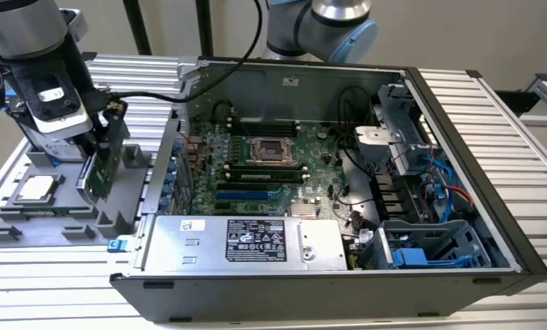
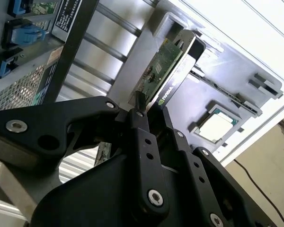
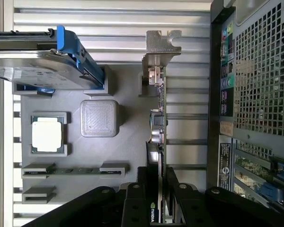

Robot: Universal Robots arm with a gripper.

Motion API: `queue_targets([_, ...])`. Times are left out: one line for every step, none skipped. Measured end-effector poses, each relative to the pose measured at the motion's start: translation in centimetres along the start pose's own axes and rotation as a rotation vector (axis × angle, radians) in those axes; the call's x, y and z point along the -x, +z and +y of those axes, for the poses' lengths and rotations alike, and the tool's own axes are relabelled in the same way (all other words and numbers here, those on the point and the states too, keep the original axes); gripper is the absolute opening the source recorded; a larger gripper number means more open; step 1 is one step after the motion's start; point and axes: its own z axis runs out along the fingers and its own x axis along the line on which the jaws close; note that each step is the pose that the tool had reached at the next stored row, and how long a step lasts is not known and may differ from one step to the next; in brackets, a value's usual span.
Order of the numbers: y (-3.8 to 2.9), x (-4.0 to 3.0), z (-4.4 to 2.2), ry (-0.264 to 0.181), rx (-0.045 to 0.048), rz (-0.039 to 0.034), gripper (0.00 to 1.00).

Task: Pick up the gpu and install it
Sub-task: 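Pick up the gpu and move the gpu toward the slot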

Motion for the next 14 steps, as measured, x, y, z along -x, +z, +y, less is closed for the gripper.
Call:
queue_targets([-0.1, 0.0, 0.0, 0.0, 0.0001, 0.0, 0.0])
queue_targets([-0.21, 0.0, 0.01, 0.0, 0.0, 0.0, 0.0])
queue_targets([-0.3, 0.0, 0.01, 0.0, 0.0, 0.0, 0.0])
queue_targets([-0.4, 0.01, 0.02, 0.0, 0.0, 0.0, 0.0])
queue_targets([-0.47, 0.01, 0.02, 0.0, 0.0001, -0.0001, 0.0])
queue_targets([-0.56, 0.01, 0.03, 0.0, 0.0, 0.0, 0.0])
queue_targets([-0.63, 0.01, 0.03, 0.0, 0.0, 0.0, 0.0])
queue_targets([-0.69, 0.01, 0.03, 0.0, 0.0, 0.0, 0.0])
queue_targets([-0.74, 0.01, 0.03, 0.0, 0.0001, -0.0001, 0.0])
queue_targets([-0.79, 0.01, 0.03, 0.0, 0.0001, 0.0, 0.0])
queue_targets([-0.85, 0.01, 0.04, 0.0, 0.0, 0.0, 0.0])
queue_targets([-0.89, 0.01, 0.04, 0.0, 0.0001, -0.0001, 0.0])
queue_targets([-0.93, 0.01, 0.04, 0.0, 0.0001, 0.0, 0.0])
queue_targets([-0.98, 0.01, 0.04, 0.0, 0.0, 0.0, 0.0])
